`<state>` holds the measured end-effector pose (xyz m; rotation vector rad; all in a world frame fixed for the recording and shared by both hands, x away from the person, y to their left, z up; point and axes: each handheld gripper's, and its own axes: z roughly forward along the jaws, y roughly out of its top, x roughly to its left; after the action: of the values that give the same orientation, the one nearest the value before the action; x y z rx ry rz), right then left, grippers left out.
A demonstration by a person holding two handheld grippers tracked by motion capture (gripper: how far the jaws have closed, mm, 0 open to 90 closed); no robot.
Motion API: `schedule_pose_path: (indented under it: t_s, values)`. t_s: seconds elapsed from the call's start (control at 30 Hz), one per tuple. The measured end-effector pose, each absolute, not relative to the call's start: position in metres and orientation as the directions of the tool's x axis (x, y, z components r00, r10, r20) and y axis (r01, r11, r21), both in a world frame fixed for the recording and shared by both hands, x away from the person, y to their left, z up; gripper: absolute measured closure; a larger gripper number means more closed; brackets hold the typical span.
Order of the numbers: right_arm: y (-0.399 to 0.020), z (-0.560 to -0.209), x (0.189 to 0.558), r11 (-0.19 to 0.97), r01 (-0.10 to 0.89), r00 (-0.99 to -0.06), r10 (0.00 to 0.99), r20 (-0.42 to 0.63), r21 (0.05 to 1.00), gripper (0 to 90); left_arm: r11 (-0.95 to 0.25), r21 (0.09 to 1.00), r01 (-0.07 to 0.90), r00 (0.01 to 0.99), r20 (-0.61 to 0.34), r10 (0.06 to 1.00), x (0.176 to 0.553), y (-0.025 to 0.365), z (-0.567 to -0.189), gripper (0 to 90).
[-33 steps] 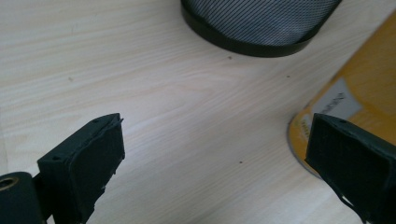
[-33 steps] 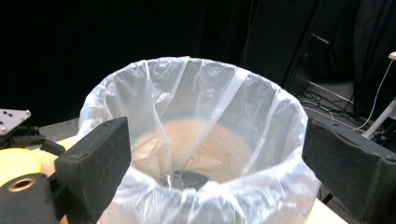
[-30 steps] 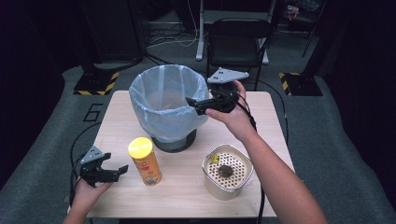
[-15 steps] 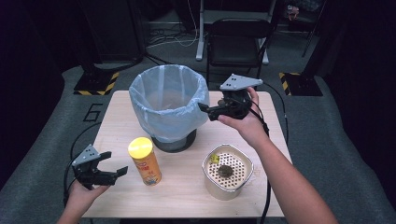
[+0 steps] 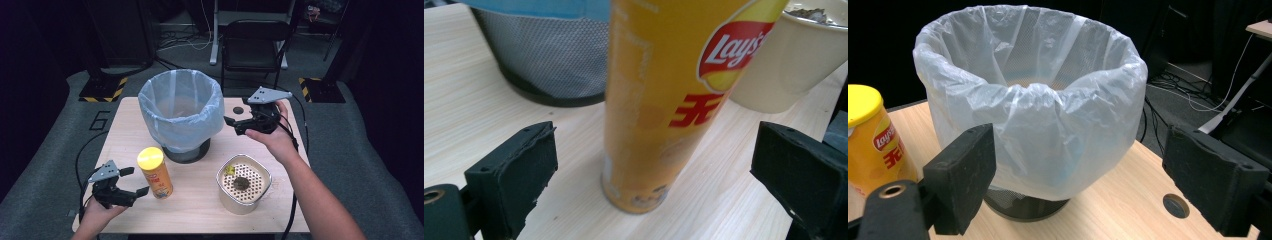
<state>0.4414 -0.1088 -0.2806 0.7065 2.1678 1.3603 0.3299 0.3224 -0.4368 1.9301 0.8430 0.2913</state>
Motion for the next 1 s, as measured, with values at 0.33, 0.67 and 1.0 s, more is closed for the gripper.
schedule_pose_path:
  t_s: [0.33,0.67,1.0]
  values:
    - [-0.123,-0.29,0.44,0.348,0.181,-0.751,0.653,-0.099,0.92,13.5,-0.319,0.855,0.409,0.758,-0.123,0.641,0.344,0.305,-0.45,4.4]
    - [-0.135,-0.299,0.44,0.345,0.211,-0.735,0.673,-0.084,0.914,13.5,-0.325,0.848,0.418,0.753,-0.122,0.647,0.351,0.297,-0.461,7.3]
    - [-0.147,-0.308,0.437,0.334,0.234,-0.719,0.691,-0.069,0.913,13.5,-0.33,0.858,0.394,0.756,-0.098,0.647,0.355,0.291,-0.468,14.7]
